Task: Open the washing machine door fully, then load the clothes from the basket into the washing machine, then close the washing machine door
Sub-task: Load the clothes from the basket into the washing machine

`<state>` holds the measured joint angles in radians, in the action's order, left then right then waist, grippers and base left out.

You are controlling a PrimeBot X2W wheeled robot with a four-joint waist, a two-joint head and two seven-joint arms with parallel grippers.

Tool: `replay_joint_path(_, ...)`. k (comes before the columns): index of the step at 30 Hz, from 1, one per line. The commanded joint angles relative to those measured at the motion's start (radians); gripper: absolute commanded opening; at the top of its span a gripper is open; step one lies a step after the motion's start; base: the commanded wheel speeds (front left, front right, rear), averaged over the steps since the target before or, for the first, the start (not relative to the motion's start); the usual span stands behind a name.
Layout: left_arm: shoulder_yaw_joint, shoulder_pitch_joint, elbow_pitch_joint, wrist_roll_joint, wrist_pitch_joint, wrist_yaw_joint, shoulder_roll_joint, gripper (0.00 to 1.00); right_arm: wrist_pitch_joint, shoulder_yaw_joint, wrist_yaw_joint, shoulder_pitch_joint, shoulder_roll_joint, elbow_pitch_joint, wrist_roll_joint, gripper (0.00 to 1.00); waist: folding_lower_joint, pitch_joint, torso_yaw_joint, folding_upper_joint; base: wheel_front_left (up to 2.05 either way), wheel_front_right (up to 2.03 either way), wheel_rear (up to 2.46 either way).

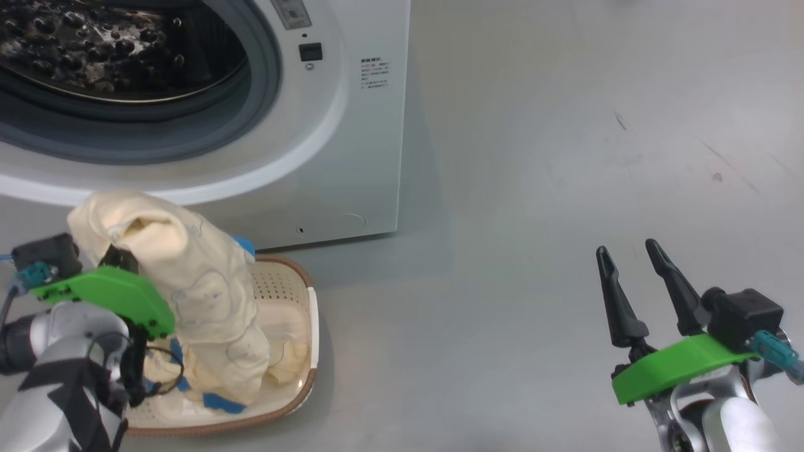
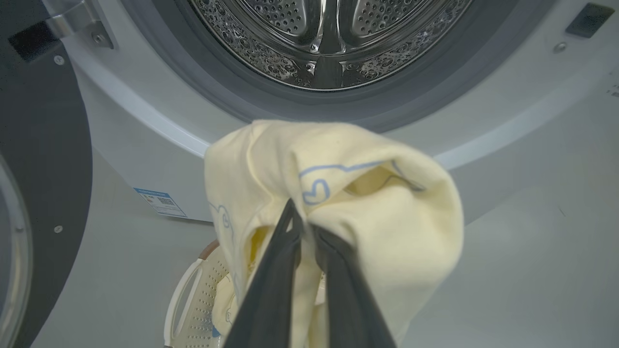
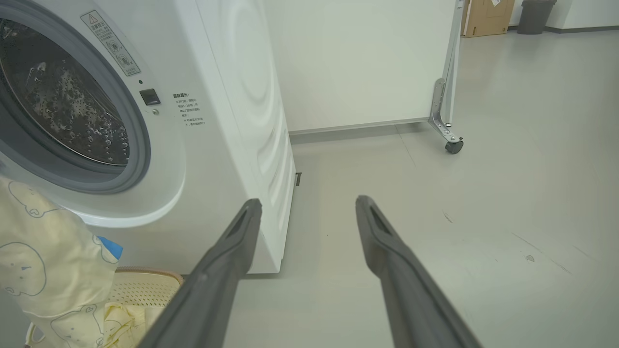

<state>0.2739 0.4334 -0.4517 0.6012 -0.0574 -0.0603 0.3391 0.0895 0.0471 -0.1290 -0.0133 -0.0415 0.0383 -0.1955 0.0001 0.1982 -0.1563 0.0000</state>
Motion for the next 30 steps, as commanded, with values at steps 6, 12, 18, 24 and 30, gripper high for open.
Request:
replay_joint_path(6,-0.048,0.220,-0.077,0.015,-0.058,0.043,0.080,0.00,0.044,0.050,-0.002,0.086,-0.009,0.002,-0.029,1.00,-0.0001,0.085,-0.066,0.0000,0.00,0.00,0.00)
replay_joint_path(12,-0.053,0.386,-0.178,0.025,-0.131,0.073,0.123,0.00,0.083,0.074,-0.002,0.119,-0.009,-0.028,-0.056,1.00,-0.0001,0.157,-0.117,0.0000,0.00,0.00,0.00)
replay_joint_path(18,-0.060,0.540,-0.236,0.028,-0.200,0.091,0.176,0.00,0.118,0.101,-0.002,0.160,-0.009,-0.052,-0.084,1.00,-0.0001,0.253,-0.157,0.0000,0.00,0.00,0.00)
replay_joint_path(24,-0.065,0.683,-0.249,0.014,-0.249,0.099,0.242,0.00,0.146,0.135,-0.002,0.209,-0.009,-0.076,-0.111,1.00,-0.0001,0.348,-0.192,0.0000,0.00,0.00,0.00)
replay_joint_path(30,-0.084,0.800,-0.237,0.007,-0.260,0.092,0.300,0.00,0.165,0.174,-0.002,0.254,-0.009,-0.097,-0.144,1.00,-0.0001,0.435,-0.231,0.0000,0.00,0.00,0.00)
